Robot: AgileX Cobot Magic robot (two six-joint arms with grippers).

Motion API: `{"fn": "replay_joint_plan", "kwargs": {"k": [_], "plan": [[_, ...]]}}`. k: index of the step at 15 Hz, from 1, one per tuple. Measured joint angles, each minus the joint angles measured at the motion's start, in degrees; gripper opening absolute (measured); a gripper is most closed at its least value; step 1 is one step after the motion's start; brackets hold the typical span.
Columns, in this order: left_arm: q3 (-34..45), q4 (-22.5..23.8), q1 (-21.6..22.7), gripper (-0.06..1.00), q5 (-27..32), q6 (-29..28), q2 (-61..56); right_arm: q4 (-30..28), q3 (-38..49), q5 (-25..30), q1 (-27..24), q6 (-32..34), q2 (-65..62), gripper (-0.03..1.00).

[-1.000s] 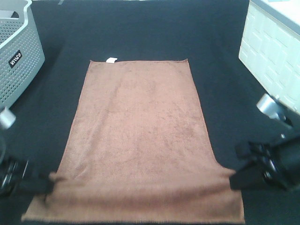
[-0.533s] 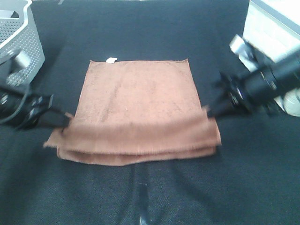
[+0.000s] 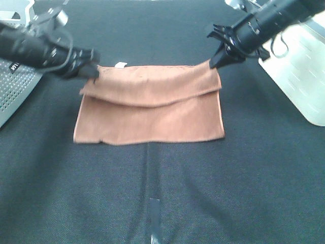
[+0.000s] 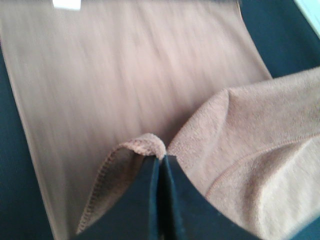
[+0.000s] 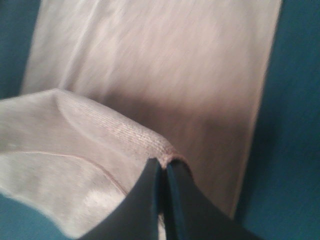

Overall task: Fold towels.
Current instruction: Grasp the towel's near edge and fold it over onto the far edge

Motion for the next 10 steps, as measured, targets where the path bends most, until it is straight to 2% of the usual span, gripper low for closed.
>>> {"fn": "replay_joint_plan", "kwargs": {"k": [2, 6, 7, 10], "plan": [[-10.4, 1.4, 0.0, 0.0, -2.6, 0.0, 6.2, -4.8, -12.5, 2.0, 0.0, 2.9, 7.2, 0.0], [-22.5, 2.2, 0.0, 0.0, -7.8, 0.0, 15.7, -7.0, -29.7, 2.4, 0.0, 3.6, 19.0, 0.0], [-22.5, 2.2, 0.0, 0.0, -7.8, 0.0, 15.7, -7.0, -29.7, 2.4, 0.0, 3.6, 19.0, 0.0], [-33.8, 2.5, 0.0, 0.0, -9.5, 0.0, 24.6, -7.2, -38.8, -0.4, 0.0, 3.6, 27.3, 0.0]]}}
